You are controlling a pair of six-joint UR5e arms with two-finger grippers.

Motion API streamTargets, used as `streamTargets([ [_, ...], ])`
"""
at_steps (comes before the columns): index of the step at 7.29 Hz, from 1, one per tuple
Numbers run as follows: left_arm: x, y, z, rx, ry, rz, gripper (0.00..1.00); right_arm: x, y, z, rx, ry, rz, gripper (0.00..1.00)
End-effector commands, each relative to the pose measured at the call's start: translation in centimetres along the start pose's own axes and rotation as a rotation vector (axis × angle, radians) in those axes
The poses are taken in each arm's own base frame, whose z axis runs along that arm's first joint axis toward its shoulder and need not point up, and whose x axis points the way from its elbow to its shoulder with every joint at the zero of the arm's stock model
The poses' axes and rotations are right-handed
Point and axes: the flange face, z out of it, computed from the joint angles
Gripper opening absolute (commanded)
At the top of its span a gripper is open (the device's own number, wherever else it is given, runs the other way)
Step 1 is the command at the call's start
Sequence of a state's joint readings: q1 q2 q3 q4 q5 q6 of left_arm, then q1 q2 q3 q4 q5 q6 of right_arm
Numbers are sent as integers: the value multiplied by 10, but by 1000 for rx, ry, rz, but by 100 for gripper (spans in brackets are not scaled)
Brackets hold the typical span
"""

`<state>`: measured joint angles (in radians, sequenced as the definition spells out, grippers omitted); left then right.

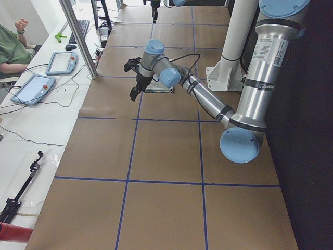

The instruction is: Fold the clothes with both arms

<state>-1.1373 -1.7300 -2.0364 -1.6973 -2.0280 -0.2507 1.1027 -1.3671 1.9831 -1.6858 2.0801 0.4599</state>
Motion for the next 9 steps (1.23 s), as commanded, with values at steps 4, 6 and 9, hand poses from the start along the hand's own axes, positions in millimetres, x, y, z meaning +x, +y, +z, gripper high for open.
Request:
streamTargets([
  [4,-173,161,26,-190,226,-224,100,216,84,24,-136,21,211,100],
  [6,-239,196,35,-159,176,-320,100,261,118,22,-150,-10,156,100],
  [9,-263,223,45,-238,172,-442,100,306,169,39,-203,-15,191,100],
])
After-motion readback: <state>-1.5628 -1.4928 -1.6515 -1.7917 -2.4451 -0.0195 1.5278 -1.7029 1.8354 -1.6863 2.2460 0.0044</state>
